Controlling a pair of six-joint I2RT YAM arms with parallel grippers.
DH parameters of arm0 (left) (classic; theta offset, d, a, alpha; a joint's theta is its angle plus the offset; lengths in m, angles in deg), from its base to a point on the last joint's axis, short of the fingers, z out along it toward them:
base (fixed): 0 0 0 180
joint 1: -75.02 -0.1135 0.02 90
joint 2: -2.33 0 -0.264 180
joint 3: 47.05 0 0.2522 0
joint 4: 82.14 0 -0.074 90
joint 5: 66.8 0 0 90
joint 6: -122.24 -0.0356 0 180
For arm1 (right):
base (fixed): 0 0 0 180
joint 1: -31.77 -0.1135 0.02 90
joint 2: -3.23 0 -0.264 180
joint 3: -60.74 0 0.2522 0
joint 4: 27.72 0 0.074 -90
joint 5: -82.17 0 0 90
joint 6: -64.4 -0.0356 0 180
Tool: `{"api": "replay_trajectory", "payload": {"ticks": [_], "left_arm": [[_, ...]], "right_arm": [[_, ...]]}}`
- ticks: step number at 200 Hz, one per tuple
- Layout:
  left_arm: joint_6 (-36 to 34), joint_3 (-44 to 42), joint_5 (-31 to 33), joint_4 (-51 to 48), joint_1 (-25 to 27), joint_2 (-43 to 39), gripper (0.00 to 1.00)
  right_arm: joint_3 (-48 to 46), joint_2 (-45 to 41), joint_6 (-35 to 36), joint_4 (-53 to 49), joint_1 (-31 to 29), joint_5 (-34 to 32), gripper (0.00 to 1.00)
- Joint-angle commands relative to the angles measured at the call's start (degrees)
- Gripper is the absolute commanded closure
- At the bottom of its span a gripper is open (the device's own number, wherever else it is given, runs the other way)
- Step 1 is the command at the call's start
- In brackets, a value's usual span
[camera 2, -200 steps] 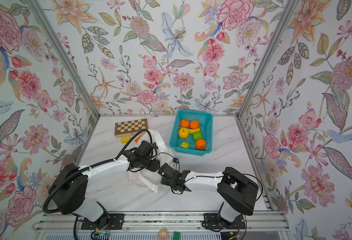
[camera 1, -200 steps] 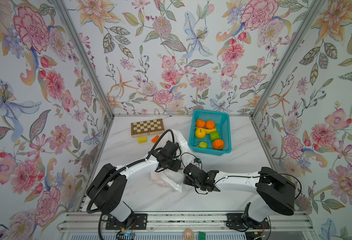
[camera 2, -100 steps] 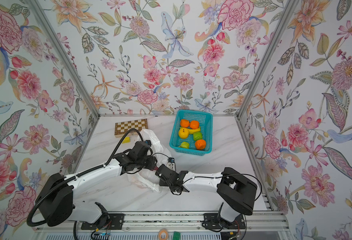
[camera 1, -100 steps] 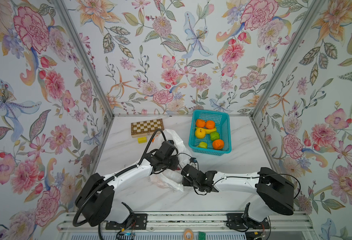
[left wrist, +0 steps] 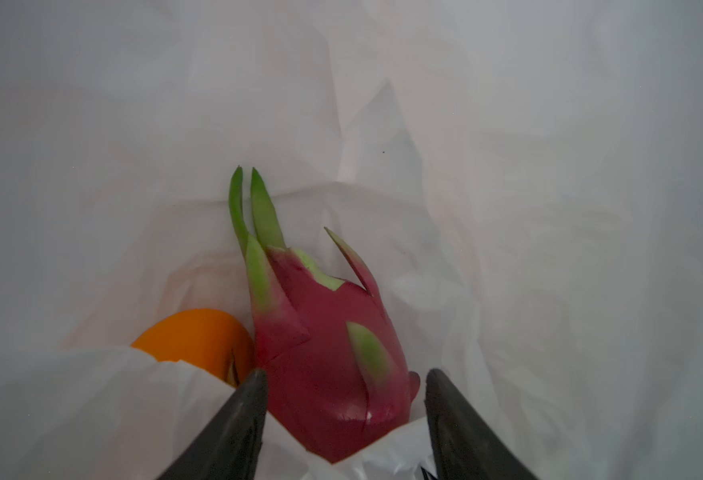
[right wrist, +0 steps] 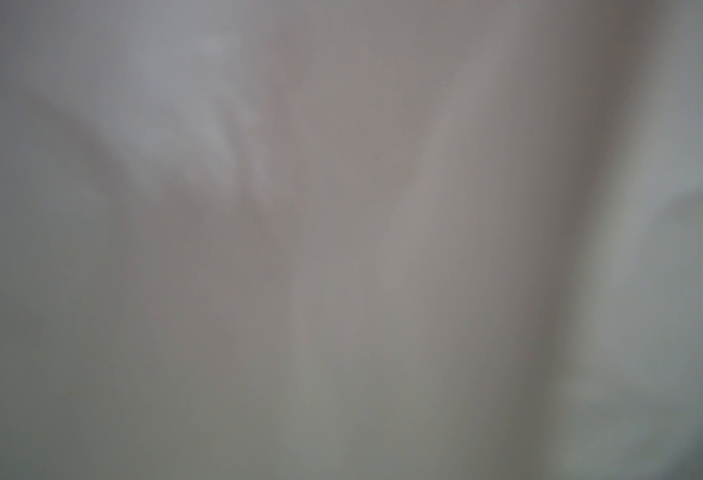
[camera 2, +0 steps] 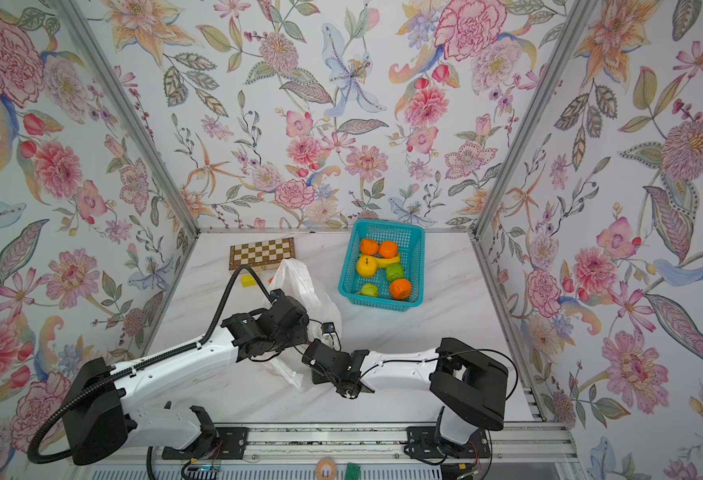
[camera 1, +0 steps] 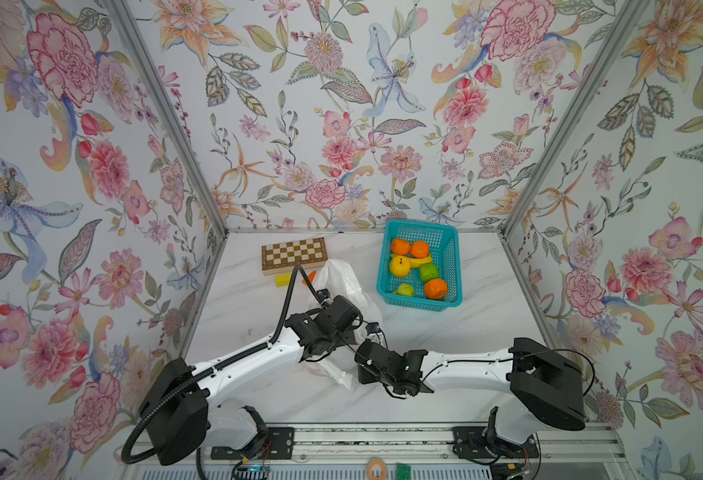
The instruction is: Untie the knot of the plastic bag and take out the fruit
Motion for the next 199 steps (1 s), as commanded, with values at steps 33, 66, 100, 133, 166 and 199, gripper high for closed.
{"api": "replay_trajectory", "payload": {"ticks": [33, 66, 100, 133, 166, 199], "left_arm": [[6.79, -8.54, -2.93, 2.15, 2.09, -3.71, 0.3], [9.84, -11.38, -0.98, 1.22, 5.46, -4.65, 0.2], [12.43, -14.7, 0.51, 6.02, 5.46, -7.27, 0.12], [13.14, -14.31, 4.93, 9.2, 5.19, -9.91, 0.06], [14.45, -12.91, 4.47, 10.82, 3.77, -10.09, 0.07], [16.2, -14.46, 1.7, 13.5, 3.34, -9.97, 0.07]], "right_arm": [[-4.43, -3.4, 2.98, 6.47, 0.19, 0.7, 1.0], [-3.61, -3.28, 1.83, 7.05, 0.78, 0.18, 0.95], [-4.36, -4.89, 2.29, 11.31, 0.5, 3.06, 0.74], [-6.24, -7.4, 2.97, 16.91, 0.5, 4.52, 0.36], [-6.29, -6.12, 4.01, 23.04, 0.71, 8.4, 0.23], [-4.6, -1.05, 2.76, 26.95, 1.48, 9.89, 0.18]]}}
